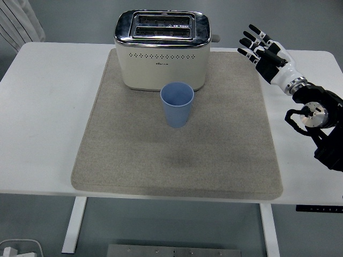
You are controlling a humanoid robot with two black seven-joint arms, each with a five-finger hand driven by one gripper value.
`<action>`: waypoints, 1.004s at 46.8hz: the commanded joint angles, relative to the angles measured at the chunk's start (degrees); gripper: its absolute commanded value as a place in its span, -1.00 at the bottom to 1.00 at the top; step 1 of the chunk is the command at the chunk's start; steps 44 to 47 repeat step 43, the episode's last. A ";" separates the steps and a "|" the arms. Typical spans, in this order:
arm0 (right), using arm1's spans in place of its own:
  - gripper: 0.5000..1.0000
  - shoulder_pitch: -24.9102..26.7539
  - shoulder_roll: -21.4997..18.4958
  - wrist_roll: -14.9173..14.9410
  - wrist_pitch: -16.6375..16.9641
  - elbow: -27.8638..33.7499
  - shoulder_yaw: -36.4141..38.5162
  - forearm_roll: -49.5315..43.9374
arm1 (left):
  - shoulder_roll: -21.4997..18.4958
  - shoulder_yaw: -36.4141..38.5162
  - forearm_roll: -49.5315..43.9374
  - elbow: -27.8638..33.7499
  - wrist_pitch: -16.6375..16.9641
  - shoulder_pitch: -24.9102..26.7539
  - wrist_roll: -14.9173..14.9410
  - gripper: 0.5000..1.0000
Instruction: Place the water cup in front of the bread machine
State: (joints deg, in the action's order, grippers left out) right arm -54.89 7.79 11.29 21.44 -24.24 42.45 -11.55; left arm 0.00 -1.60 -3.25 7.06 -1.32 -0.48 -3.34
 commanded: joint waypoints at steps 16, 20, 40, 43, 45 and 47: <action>0.70 -0.93 -0.94 -3.73 -6.06 0.16 0.18 2.32 | 0.00 0.02 0.00 -0.03 0.00 -0.05 0.00 1.00; 0.71 -0.84 -0.85 -3.46 -6.06 0.16 0.09 2.23 | 0.00 0.02 0.00 -0.03 0.00 0.04 0.00 1.00; 0.71 -0.75 -1.03 -1.62 -5.97 0.16 0.27 2.32 | 0.00 0.02 0.00 0.06 0.00 -0.05 0.00 1.00; 0.71 -0.75 -1.03 -1.62 -5.97 0.16 0.27 2.23 | 0.00 0.02 0.00 -0.03 0.00 -0.05 0.00 1.00; 0.71 -0.75 -1.03 -1.62 -5.97 0.16 0.27 2.23 | 0.00 0.02 0.00 -0.03 0.00 -0.05 0.00 1.00; 0.71 -0.75 -1.03 -1.62 -5.97 0.16 0.27 2.23 | 0.00 0.02 0.00 -0.03 0.00 -0.05 0.00 1.00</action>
